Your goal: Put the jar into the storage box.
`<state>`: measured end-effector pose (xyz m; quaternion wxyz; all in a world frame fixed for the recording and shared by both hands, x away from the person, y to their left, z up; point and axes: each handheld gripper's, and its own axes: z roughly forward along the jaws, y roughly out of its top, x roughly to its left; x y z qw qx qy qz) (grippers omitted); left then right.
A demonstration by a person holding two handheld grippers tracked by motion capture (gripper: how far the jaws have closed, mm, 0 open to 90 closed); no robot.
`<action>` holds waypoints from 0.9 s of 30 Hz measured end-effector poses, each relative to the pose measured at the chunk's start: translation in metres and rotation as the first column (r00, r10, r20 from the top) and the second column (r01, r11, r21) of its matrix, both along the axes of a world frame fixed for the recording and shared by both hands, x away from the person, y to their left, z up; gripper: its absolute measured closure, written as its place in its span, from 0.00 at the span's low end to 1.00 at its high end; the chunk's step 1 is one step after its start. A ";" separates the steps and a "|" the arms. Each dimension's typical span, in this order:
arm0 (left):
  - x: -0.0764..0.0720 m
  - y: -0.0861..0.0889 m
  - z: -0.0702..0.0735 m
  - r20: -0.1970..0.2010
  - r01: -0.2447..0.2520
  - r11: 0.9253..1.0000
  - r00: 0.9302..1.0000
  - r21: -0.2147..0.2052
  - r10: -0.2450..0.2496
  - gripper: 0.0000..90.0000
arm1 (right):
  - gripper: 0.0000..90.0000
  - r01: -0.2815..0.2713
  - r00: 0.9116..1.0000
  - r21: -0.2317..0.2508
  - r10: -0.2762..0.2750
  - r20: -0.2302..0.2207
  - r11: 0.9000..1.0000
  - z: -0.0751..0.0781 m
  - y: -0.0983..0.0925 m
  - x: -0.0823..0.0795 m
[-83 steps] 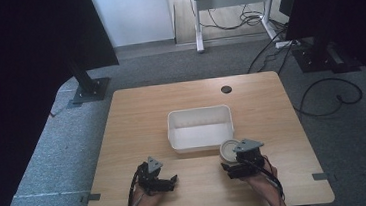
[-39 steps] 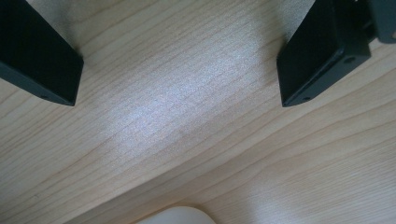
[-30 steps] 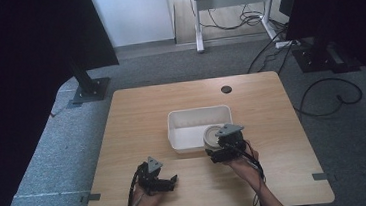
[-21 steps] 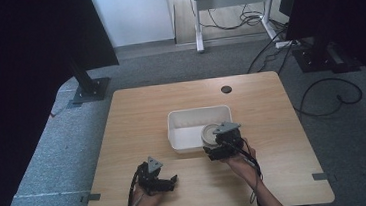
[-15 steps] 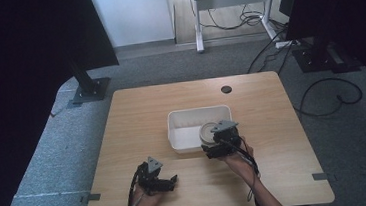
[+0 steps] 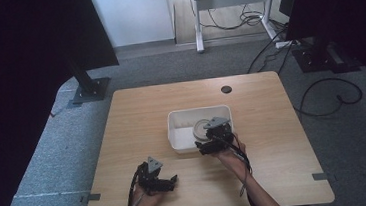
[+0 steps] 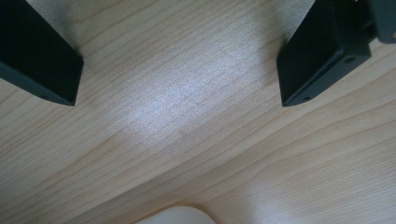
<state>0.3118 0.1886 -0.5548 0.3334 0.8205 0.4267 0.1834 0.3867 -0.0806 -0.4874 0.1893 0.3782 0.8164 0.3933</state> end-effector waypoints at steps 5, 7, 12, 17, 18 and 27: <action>0.000 0.000 0.000 -0.001 0.001 1.000 1.000 0.001 -0.001 0.00 | 0.11 0.002 1.000 -0.002 -0.002 0.000 1.000 -0.003 0.006 0.005; 0.000 0.000 0.000 -0.002 0.004 1.000 1.000 0.005 -0.004 0.00 | 0.11 0.003 1.000 -0.002 -0.003 -0.001 1.000 -0.004 0.007 0.007; 0.000 0.000 0.000 -0.001 0.001 1.000 1.000 0.002 -0.001 0.00 | 0.11 0.007 1.000 -0.004 -0.007 -0.005 1.000 -0.006 0.011 0.011; 0.000 0.000 0.000 -0.001 0.003 1.000 1.000 0.005 -0.003 0.00 | 0.11 0.004 1.000 -0.004 -0.004 -0.008 1.000 -0.008 0.018 0.016; 0.000 0.000 0.000 -0.001 0.003 1.000 1.000 0.004 -0.003 0.00 | 0.11 0.004 1.000 -0.007 -0.004 -0.007 1.000 -0.009 0.019 0.016; 0.000 0.000 0.000 -0.002 0.003 1.000 1.000 0.004 -0.003 0.00 | 0.11 0.002 1.000 -0.020 -0.003 -0.018 1.000 -0.019 0.033 0.024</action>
